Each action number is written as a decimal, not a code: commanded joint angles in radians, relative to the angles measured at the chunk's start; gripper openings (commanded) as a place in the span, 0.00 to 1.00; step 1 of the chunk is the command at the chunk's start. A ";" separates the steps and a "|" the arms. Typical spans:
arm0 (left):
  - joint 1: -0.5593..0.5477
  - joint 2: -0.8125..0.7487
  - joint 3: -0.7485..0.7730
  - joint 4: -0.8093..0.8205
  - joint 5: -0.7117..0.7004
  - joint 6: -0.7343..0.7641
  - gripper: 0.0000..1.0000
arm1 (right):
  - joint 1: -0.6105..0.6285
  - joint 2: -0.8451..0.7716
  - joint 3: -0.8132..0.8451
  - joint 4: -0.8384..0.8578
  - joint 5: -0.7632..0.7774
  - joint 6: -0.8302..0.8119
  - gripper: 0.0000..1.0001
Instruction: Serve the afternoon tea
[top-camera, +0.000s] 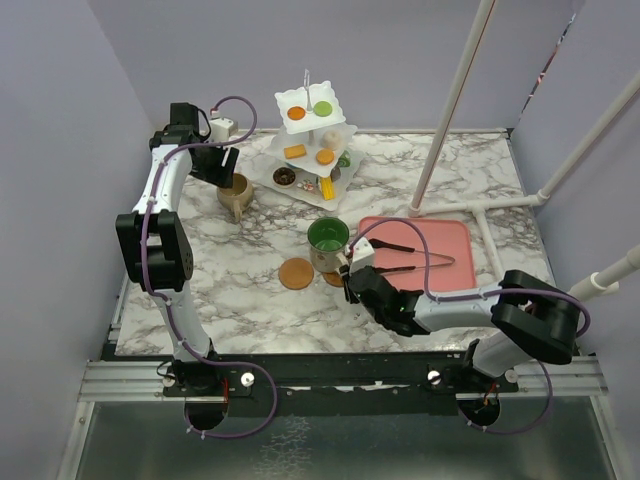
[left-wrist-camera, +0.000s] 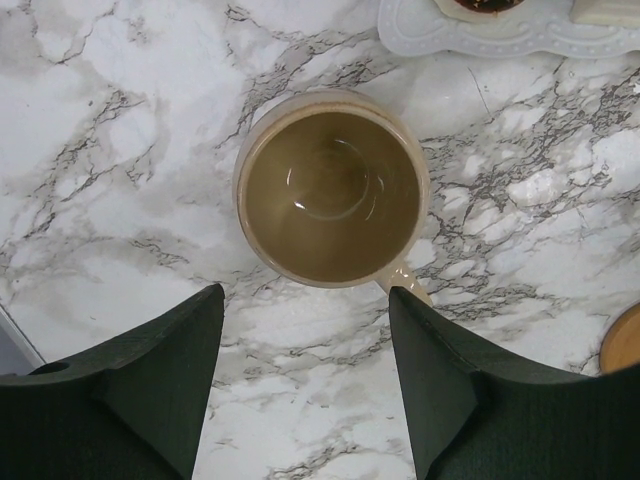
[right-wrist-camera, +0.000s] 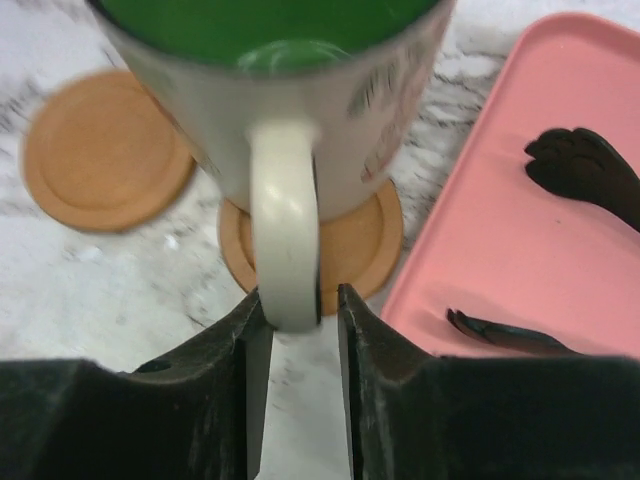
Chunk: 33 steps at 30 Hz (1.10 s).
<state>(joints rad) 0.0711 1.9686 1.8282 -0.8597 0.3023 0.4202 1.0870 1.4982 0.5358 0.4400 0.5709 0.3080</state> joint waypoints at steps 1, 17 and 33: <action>0.008 -0.029 -0.026 0.005 0.013 0.003 0.68 | 0.007 0.014 -0.017 -0.145 0.041 0.071 0.43; 0.007 -0.088 -0.070 0.004 0.034 0.020 0.68 | -0.008 0.007 0.397 -0.661 -0.077 0.077 0.93; 0.007 -0.121 -0.083 0.005 0.027 0.043 0.68 | -0.111 0.081 0.597 -0.958 -0.247 0.030 0.82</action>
<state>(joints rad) 0.0711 1.8927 1.7584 -0.8577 0.3103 0.4496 1.0180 1.5688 1.0828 -0.4744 0.4236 0.3916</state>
